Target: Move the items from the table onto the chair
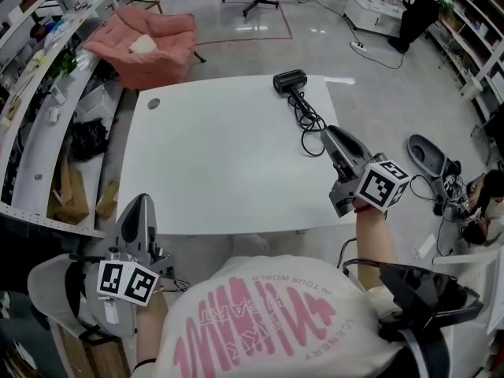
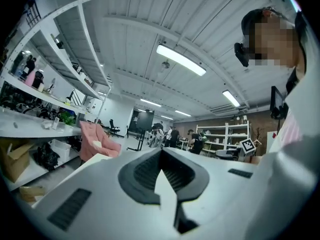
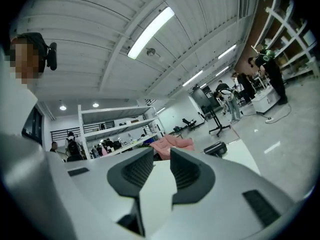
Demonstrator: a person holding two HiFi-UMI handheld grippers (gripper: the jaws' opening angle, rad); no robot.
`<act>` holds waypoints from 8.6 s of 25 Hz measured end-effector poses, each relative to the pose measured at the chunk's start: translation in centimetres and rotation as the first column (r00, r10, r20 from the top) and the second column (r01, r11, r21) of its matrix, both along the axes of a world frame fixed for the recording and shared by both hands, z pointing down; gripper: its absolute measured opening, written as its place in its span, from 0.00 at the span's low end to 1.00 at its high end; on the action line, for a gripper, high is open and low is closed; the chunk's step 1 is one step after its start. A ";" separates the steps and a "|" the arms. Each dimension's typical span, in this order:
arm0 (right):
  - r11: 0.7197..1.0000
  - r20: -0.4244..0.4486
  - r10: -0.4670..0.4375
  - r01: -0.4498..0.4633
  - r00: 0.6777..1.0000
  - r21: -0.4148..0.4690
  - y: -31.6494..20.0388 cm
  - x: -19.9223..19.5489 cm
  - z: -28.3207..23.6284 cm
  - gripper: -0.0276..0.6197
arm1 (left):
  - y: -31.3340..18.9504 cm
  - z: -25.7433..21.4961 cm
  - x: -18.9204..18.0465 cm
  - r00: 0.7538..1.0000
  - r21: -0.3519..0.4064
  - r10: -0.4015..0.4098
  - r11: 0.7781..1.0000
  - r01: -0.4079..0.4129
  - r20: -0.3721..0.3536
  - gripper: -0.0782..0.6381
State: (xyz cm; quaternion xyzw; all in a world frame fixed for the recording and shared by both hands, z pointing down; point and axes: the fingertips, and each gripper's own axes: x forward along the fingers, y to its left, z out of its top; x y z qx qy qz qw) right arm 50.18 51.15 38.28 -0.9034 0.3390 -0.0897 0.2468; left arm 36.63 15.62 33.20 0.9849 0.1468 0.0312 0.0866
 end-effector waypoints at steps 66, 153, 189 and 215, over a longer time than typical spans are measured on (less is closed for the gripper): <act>0.527 -0.030 -0.809 0.747 0.587 0.405 -21.0 -10.3 -5.4 0.31 | -5.0 -0.7 -14.4 0.929 0.004 -0.370 0.929 0.370 -0.009 0.12; -0.065 0.919 -0.369 0.983 0.137 -0.172 -94.2 -44.9 40.1 0.31 | -49.3 6.0 -66.7 -0.213 -0.016 -0.867 -0.246 0.969 0.450 0.12; 0.086 0.793 -0.601 0.979 -0.097 0.185 -96.4 -47.8 26.9 0.07 | -52.3 4.8 -65.7 -0.084 -0.056 -0.966 -0.101 0.993 0.245 0.12; 0.002 -0.054 -0.998 0.980 0.013 0.201 -62.8 -48.7 -9.4 0.07 | -24.3 -1.6 -60.1 0.402 -0.091 -0.915 0.402 0.911 -0.021 0.12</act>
